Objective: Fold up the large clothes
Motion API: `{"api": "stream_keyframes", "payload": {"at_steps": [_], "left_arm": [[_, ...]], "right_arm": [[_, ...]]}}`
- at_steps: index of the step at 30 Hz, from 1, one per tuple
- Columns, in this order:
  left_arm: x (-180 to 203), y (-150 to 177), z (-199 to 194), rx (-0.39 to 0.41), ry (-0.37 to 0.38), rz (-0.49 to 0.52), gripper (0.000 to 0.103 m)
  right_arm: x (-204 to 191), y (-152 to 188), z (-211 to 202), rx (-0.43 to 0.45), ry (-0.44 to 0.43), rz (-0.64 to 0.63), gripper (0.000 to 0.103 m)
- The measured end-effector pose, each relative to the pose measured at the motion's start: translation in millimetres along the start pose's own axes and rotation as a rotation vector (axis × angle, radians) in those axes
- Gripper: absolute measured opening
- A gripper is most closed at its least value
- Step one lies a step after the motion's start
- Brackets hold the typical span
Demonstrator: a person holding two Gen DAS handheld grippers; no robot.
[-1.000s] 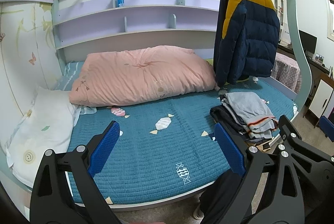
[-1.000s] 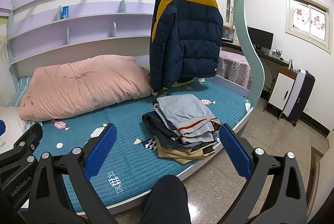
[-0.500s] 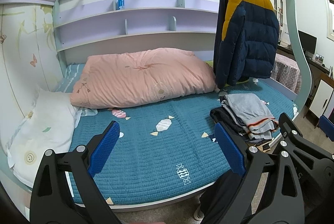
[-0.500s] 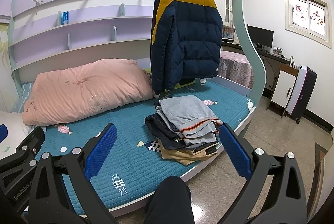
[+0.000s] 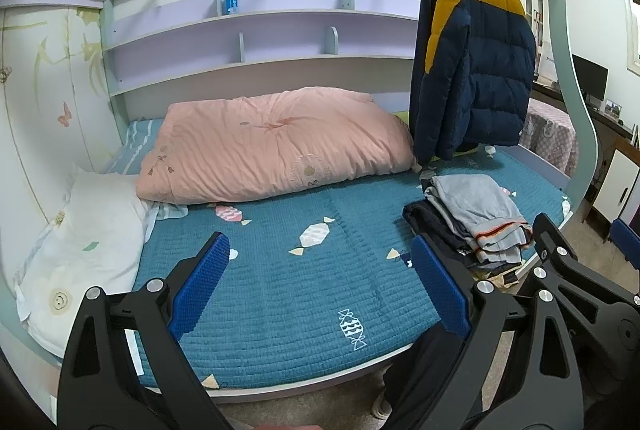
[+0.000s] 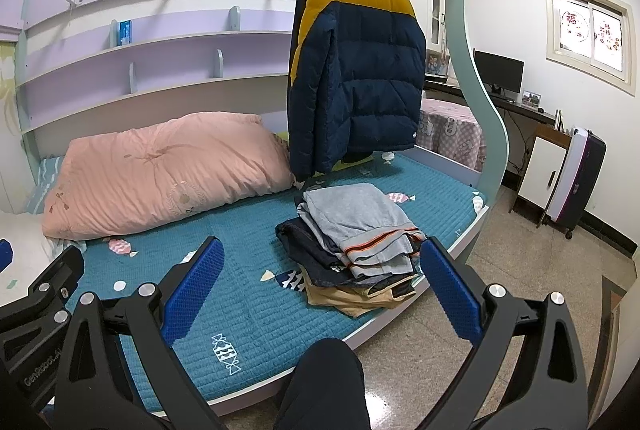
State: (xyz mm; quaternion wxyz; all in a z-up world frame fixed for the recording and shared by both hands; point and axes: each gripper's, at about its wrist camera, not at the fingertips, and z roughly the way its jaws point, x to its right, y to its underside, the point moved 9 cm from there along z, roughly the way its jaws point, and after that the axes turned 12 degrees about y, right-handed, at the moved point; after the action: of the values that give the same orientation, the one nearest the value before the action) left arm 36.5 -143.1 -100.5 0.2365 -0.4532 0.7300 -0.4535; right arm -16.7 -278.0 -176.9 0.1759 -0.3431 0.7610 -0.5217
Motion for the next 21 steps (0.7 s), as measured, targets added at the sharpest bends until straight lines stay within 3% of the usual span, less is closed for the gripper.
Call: {"api": "stream_keyframes", "payload": {"at_steps": [21], "left_arm": [[4.3, 3.3, -4.7, -0.010, 0.014, 0.011, 0.093]], "right_arm": [[2.7, -0.4, -3.3, 0.006, 0.015, 0.002, 0.095]]}}
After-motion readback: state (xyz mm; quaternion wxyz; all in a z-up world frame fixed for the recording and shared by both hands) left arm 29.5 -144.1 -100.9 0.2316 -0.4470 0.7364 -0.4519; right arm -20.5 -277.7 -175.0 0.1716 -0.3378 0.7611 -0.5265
